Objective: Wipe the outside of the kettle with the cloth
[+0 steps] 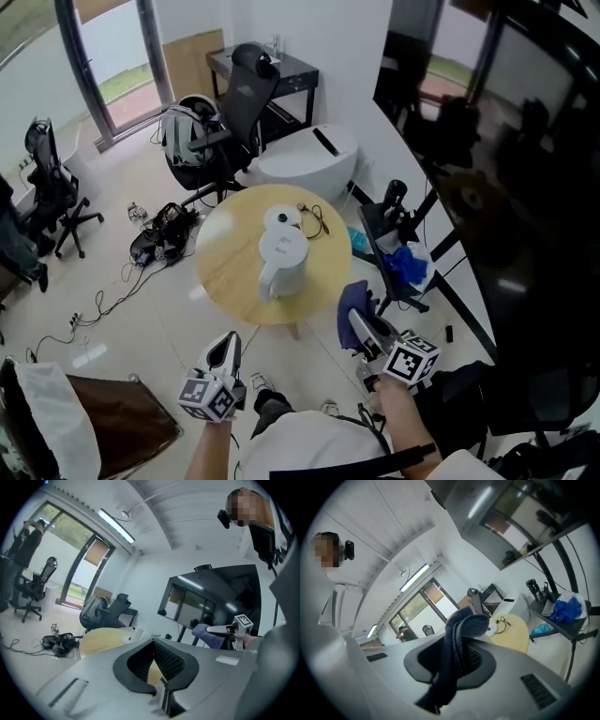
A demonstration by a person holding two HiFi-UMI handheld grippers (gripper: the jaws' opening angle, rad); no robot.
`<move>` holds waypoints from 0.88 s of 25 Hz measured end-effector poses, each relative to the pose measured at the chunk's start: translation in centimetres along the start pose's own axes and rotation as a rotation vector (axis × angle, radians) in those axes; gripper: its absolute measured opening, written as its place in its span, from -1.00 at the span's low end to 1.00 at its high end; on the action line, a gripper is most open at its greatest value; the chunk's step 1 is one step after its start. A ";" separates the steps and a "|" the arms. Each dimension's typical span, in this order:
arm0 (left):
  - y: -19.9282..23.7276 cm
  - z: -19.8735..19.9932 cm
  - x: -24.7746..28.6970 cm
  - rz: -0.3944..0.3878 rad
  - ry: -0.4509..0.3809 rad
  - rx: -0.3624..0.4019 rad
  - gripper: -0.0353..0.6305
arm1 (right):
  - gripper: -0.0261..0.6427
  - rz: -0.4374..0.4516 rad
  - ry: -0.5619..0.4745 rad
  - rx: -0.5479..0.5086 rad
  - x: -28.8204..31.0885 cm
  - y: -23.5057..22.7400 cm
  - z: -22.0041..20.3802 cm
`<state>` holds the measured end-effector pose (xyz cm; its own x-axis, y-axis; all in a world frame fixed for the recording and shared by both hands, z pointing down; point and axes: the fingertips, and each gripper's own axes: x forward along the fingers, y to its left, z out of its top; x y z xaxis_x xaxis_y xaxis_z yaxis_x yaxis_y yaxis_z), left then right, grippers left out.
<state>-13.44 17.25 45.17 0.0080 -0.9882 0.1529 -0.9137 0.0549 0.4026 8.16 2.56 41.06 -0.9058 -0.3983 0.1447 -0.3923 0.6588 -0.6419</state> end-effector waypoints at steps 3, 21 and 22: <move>-4.9 -0.7 -1.2 0.041 -0.034 -0.028 -0.87 | -0.72 0.015 0.016 0.041 -4.5 -1.7 -1.9; -14.1 -2.5 -10.1 0.202 -0.031 0.076 -0.87 | -0.73 0.071 0.079 -0.093 -10.3 4.9 -7.5; -14.0 -2.6 -10.7 0.196 -0.028 0.073 -0.87 | -0.73 0.066 0.080 -0.085 -10.7 5.7 -8.3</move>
<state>0.30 27.45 40.29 -0.1835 -0.9633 0.1961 -0.9237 0.2372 0.3010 14.29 15.91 42.12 -0.9385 -0.3025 0.1664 -0.3409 0.7350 -0.5862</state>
